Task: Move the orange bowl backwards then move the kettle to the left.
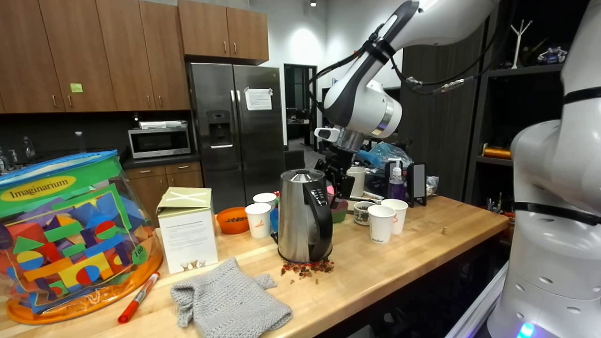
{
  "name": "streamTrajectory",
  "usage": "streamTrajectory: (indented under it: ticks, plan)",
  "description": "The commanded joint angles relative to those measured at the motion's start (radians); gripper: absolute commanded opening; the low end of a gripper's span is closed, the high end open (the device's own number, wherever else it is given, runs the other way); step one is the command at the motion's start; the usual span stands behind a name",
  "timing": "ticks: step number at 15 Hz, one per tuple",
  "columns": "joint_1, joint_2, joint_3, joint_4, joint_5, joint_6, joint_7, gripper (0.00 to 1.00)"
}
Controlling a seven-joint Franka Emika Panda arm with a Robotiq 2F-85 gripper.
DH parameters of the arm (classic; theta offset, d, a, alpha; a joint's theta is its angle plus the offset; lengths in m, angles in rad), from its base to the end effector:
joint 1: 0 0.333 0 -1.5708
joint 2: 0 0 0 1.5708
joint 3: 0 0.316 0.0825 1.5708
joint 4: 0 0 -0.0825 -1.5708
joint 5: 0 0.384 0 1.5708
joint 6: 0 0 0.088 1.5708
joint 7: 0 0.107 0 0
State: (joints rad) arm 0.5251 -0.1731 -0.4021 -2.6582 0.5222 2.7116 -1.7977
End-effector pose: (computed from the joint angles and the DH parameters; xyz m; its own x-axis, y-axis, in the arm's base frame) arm 0.4309 0.0393 0.3103 0.0707 0.9436 0.3234 0.9732 -0.1364 0.1853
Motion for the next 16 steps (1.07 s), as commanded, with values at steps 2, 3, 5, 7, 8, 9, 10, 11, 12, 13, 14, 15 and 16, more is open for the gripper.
streamTrajectory:
  ticks: [2,3,5,7,8,9,10,11,12,13,14,15,16]
  plan:
    - [0.026,0.044,0.002,0.035,0.021,-0.028,-0.022,1.0]
    - [0.028,0.049,0.003,0.039,0.02,-0.031,-0.022,1.0]
    - [0.033,0.057,0.005,0.046,0.02,-0.033,-0.022,1.0]
    - [0.035,0.061,0.004,0.052,0.024,-0.038,-0.025,1.0]
    - [0.037,0.059,0.003,0.055,0.026,-0.04,-0.027,1.0]
    - [0.035,0.057,0.004,0.059,0.017,-0.041,-0.021,1.0]
    - [0.035,0.057,0.004,0.063,0.015,-0.043,-0.019,1.0]
    - [-0.099,0.061,0.142,0.069,0.04,-0.056,-0.035,1.0]
    - [-0.117,0.062,0.165,0.073,0.037,-0.058,-0.033,1.0]
    - [-0.147,0.062,0.199,0.078,0.037,-0.063,-0.033,1.0]
    - [-0.174,0.066,0.232,0.086,0.038,-0.07,-0.033,1.0]
    - [-0.197,0.07,0.261,0.092,0.035,-0.076,-0.031,1.0]
    - [-0.215,0.075,0.286,0.1,0.033,-0.081,-0.029,1.0]
